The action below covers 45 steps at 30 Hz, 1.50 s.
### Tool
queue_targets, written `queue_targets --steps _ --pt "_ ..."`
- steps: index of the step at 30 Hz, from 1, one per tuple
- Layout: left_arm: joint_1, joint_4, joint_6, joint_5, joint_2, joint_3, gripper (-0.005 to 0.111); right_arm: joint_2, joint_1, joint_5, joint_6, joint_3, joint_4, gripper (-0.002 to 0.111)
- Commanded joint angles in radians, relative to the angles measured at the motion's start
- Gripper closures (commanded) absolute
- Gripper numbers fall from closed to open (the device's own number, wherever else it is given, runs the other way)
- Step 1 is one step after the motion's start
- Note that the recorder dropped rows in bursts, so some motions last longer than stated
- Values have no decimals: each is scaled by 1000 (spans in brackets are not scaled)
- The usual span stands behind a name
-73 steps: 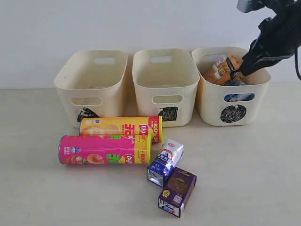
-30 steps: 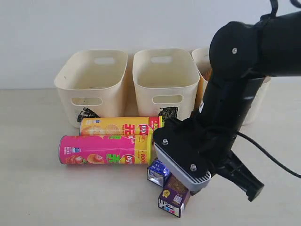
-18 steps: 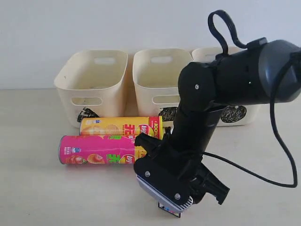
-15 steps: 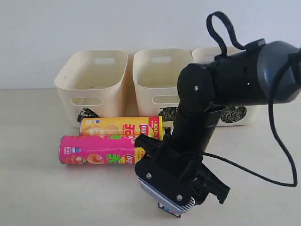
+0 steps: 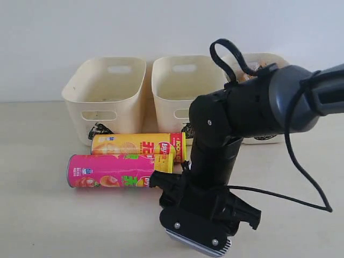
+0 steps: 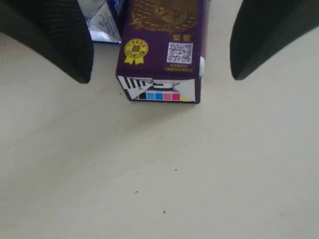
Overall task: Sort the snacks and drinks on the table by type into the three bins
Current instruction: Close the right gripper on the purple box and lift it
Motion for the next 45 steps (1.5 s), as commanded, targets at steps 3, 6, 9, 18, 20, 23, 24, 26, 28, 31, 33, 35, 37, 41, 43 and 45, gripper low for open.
queue_targets --steps 3,6,9,18,20,23,24,26,28,31,33,35,37,41,43,45 --pt "2 2 7 -5 -4 4 103 27 6 -16 -8 2 -68 41" --pt "2 2 7 -3 -4 4 103 38 6 -16 -8 2 -112 41" --pt "2 2 7 -3 -4 4 103 63 6 -18 -8 2 -120 41" --pt "2 2 7 -3 -4 4 103 88 6 -106 -8 2 -193 41" --pt "2 2 7 -3 -4 4 103 88 6 -106 -8 2 -193 41" --pt "2 2 7 -5 -4 4 103 88 6 -106 -8 2 -202 50" --pt "2 2 7 -5 -4 4 103 88 6 -106 -8 2 -202 55" --pt "2 2 7 -5 -4 4 103 88 6 -106 -8 2 -202 64" --pt "2 2 7 -5 -4 4 103 88 6 -99 -8 2 -209 79" --pt "2 2 7 -5 -4 4 103 88 6 -90 -8 2 -209 102" --pt "2 2 7 -5 -4 4 103 88 6 -90 -6 2 -209 108" --pt "2 2 7 -5 -4 4 103 88 11 -88 -6 2 -209 108" --pt "2 2 7 -5 -4 4 103 88 16 -82 -6 2 -209 108" --pt "2 2 7 -5 -4 4 103 84 21 -29 17 2 -219 108" --pt "2 2 7 -3 -4 4 103 80 21 -9 58 2 -221 108" --pt "2 2 7 -3 -4 4 103 64 21 -5 92 2 -223 108"
